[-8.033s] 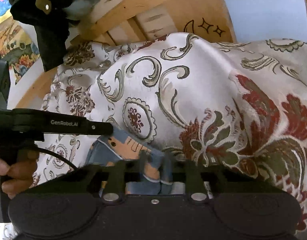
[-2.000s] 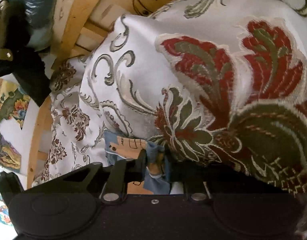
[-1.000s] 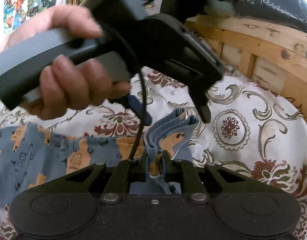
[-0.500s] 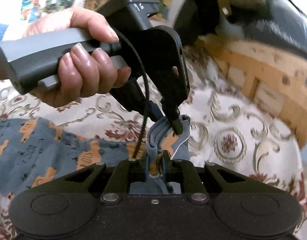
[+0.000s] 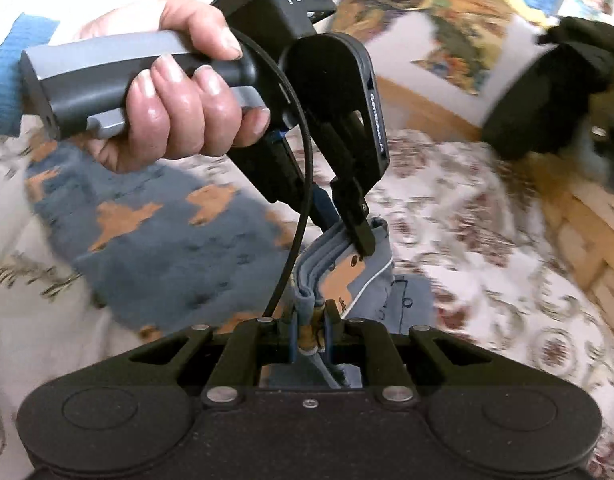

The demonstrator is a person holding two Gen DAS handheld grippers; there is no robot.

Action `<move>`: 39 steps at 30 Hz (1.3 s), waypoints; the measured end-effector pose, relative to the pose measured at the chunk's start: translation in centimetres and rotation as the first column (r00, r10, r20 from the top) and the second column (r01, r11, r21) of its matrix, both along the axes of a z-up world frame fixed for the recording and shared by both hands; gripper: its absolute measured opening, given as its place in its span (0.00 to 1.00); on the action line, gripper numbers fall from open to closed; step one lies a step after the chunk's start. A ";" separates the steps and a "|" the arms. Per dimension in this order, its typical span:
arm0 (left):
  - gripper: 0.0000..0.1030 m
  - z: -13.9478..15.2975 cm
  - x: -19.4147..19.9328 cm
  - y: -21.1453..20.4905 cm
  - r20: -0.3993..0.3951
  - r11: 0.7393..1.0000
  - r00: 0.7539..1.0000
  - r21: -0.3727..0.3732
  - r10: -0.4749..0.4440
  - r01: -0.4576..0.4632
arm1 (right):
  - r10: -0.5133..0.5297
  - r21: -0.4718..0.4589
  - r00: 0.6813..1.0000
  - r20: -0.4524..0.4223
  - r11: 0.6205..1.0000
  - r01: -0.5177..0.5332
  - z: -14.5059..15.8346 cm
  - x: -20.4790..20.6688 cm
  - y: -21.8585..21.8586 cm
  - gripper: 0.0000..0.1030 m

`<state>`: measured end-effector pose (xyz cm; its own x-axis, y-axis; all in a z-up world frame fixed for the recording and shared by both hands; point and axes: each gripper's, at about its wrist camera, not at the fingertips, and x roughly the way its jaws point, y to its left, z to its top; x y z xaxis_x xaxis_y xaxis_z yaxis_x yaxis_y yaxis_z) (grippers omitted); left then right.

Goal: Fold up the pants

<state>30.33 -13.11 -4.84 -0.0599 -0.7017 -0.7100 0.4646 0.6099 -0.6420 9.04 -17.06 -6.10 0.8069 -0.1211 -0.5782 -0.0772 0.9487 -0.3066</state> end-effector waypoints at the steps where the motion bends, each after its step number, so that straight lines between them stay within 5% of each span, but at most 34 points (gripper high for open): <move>1: 0.14 -0.8 0.2 0.9 -0.003 1.000 1.000 0.002 0.013 -0.013 | 0.024 -0.005 1.000 -0.016 1.000 -0.024 -0.5 0.1 0.7 0.13; 6: 0.18 -4.1 0.3 3.7 0.000 0.999 0.999 -0.004 0.040 -0.040 | 0.078 -0.057 0.994 -0.073 0.995 -0.082 -3.1 0.6 2.6 0.13; 7: 0.22 -4.5 0.3 3.8 0.004 0.999 0.999 -0.010 0.041 -0.041 | 0.079 -0.056 0.993 -0.084 0.995 -0.083 -3.4 0.7 2.6 0.14; 9: 0.51 -5.1 0.3 3.9 0.013 0.999 0.999 -0.005 0.037 -0.037 | 0.081 -0.045 0.992 -0.096 0.995 -0.086 -3.9 1.0 2.6 0.16; 12: 0.53 -5.3 0.6 4.2 0.010 0.999 1.000 -0.014 0.029 -0.029 | 0.091 -0.050 0.991 -0.094 0.994 -0.096 -4.1 0.9 2.8 0.18; 24: 0.21 -5.5 0.7 4.8 0.015 0.995 0.995 0.010 0.097 -0.097 | 0.101 -0.069 0.990 -0.096 0.992 -0.108 -4.3 0.8 2.9 0.19; 39: 0.14 -2.3 0.1 7.0 0.078 0.992 0.990 0.019 0.121 -0.123 | 0.129 -0.072 0.991 -0.042 0.989 -0.131 -2.2 -0.1 5.1 0.14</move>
<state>30.41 -6.09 -7.14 0.0802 -0.6833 -0.7257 0.4330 0.6796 -0.5921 8.97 -12.00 -8.25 0.7969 -0.0601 -0.6012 -0.2111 0.9046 -0.3702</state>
